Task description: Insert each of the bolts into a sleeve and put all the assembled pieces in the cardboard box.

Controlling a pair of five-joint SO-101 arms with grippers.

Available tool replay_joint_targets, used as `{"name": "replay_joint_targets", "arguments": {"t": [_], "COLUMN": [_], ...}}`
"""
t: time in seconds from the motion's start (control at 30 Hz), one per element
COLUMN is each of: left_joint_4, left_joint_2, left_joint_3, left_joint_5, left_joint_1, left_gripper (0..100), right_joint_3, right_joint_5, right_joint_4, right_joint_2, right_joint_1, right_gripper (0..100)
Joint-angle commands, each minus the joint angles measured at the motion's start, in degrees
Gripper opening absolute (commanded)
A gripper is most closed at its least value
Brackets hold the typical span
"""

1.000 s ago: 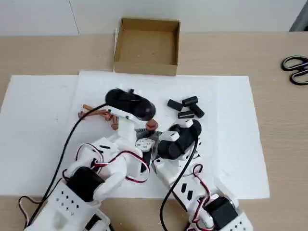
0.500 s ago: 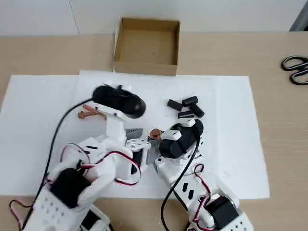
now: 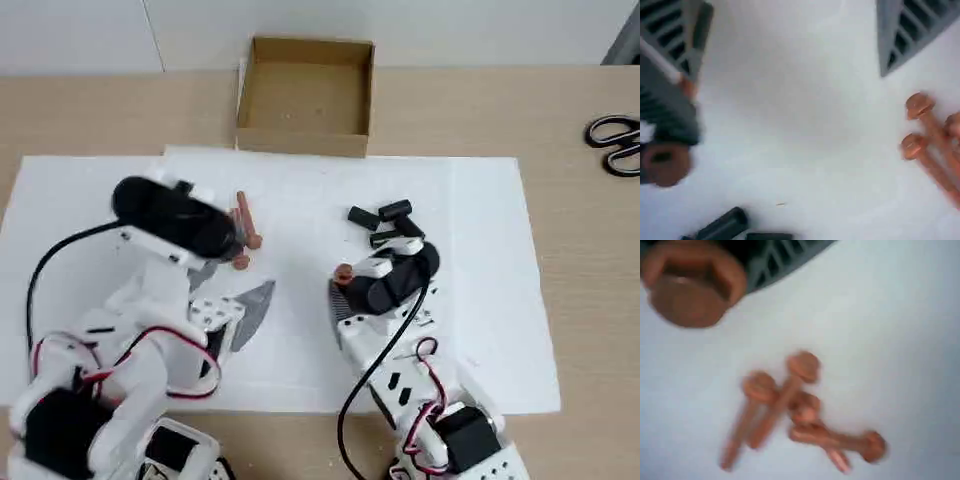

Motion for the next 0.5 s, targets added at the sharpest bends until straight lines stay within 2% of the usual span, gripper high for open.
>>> {"name": "replay_joint_targets", "arguments": {"t": [0.0,0.13,0.27,0.47], "left_joint_4": [1.5,1.6,1.1,1.0], "left_joint_2": [-3.2,-8.5,-14.3,-17.8], "left_joint_3": [-0.3,3.6,6.1,6.3], "left_joint_5": [-0.8,-0.9,-0.9,-0.9], "left_joint_1": [-3.7,-7.7,-8.9,-11.7], "left_gripper": [22,22,22,22], "right_joint_3": [-7.6,-15.9,-26.2,-40.4], "right_joint_5": [0.8,4.2,6.7,8.9], "right_joint_4": [1.9,2.3,1.4,-8.0], "right_joint_2": [0.0,6.7,19.8,41.5], "right_joint_1": [3.5,5.4,7.6,7.9], "right_gripper": [0.4,0.4,0.4,0.4]}}
